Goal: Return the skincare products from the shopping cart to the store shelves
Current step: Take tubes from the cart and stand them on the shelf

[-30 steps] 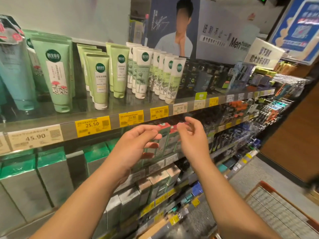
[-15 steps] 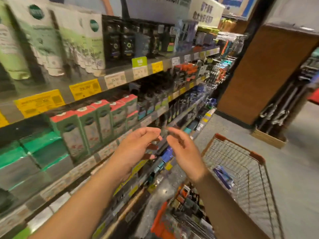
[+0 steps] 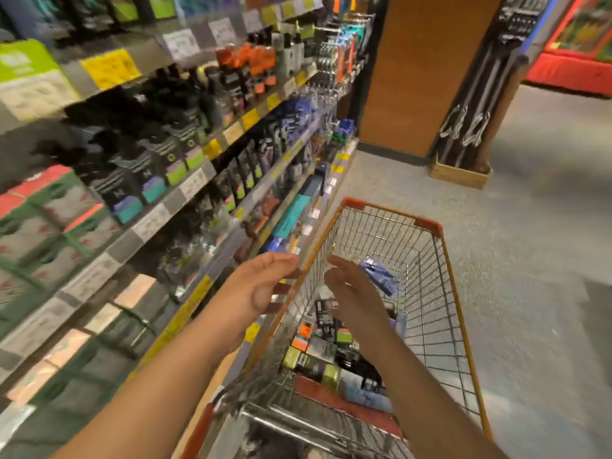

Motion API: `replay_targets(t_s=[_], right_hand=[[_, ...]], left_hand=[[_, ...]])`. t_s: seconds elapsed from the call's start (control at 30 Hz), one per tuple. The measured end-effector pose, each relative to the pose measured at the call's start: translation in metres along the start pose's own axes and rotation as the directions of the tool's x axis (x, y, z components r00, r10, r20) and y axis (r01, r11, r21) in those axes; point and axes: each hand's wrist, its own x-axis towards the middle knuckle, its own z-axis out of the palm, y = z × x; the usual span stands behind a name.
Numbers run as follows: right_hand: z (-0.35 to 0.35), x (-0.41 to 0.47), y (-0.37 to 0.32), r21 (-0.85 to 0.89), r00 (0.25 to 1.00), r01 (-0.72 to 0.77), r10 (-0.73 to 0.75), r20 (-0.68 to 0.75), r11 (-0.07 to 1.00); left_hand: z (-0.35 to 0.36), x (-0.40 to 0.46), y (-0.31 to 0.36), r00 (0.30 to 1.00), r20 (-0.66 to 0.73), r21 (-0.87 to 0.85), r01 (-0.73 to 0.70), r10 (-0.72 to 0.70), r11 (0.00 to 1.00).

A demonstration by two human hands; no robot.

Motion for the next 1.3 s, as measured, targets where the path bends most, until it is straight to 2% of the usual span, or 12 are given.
replay_targets(t_s=[0.23,0.37,0.57,0.73,0.83,0.97,1.13,1.2,1.3], right_hand=[[-0.065,0.043,0.065,0.096,0.98,-0.161,0.17,-0.103,0.982],[-0.084,0.07,0.099,0.139,0.957,-0.221,0.242,-0.161,0.965],[-0.093,0.107,0.146,0.201,0.929,-0.244,0.288,-0.232,0.949],[-0.092,0.14,0.192,0.138,0.928,-0.247,0.275,-0.252,0.959],[-0.09,0.164,0.221,0.043,0.934,-0.241,0.244,-0.26,0.97],[-0.094,0.209,0.27,-0.193,0.95,-0.194,0.135,-0.282,0.962],[-0.095,0.264,0.346,-0.379,0.958,-0.206,0.107,-0.267,0.902],[-0.092,0.284,0.373,-0.475,0.964,-0.218,0.113,-0.24,0.852],[-0.089,0.306,0.403,-0.693,0.982,-0.182,0.097,-0.161,0.698]], left_hand=[[0.055,0.057,-0.039,0.993,-0.014,0.104,0.12,-0.119,0.987],[0.072,0.087,-0.065,0.982,-0.038,0.099,0.186,-0.183,0.978],[0.094,0.13,-0.086,0.967,0.022,0.139,0.248,-0.254,0.959],[0.114,0.184,-0.115,0.952,-0.056,0.211,0.305,-0.3,0.929],[0.13,0.215,-0.137,0.931,-0.116,0.163,0.362,-0.346,0.918],[0.149,0.256,-0.174,0.912,-0.171,0.116,0.394,-0.372,0.912],[0.158,0.301,-0.225,0.86,-0.236,0.023,0.47,-0.452,0.883],[0.158,0.313,-0.243,0.836,-0.25,-0.004,0.505,-0.49,0.863],[0.157,0.325,-0.262,0.811,-0.289,-0.015,0.528,-0.51,0.849]])
